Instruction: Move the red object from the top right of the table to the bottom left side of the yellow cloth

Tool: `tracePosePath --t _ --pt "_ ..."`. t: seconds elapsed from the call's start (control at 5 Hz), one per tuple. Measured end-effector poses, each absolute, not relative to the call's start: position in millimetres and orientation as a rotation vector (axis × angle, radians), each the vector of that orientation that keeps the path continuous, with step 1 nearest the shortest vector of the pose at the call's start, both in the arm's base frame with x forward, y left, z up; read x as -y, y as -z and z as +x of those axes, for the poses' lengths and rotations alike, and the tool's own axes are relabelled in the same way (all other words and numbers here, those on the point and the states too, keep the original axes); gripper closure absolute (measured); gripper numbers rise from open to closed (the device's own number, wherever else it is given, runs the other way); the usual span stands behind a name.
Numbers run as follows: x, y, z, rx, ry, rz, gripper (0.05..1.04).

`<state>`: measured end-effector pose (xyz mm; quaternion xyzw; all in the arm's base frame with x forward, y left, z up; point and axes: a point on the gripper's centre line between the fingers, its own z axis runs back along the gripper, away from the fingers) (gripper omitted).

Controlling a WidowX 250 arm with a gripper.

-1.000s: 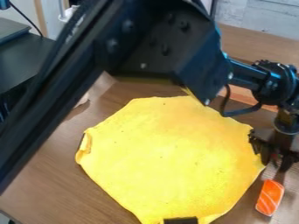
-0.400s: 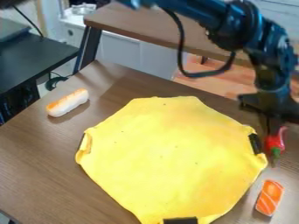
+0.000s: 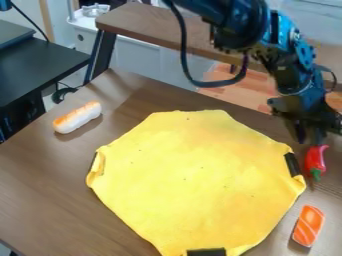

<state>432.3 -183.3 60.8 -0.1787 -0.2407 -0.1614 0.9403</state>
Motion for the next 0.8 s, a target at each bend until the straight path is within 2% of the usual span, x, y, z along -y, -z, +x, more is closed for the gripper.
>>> tracePosePath --t 0.2,0.4,0.6,0.8 --pt "186 -66 439 0.559 0.385 -0.352 0.333" --pt "190 -68 456 0.641 0.424 -0.298 0.099" --pt "202 -37 473 0.618 0.437 -0.205 0.083" --pt "206 -29 488 0.61 0.447 -0.068 0.083"
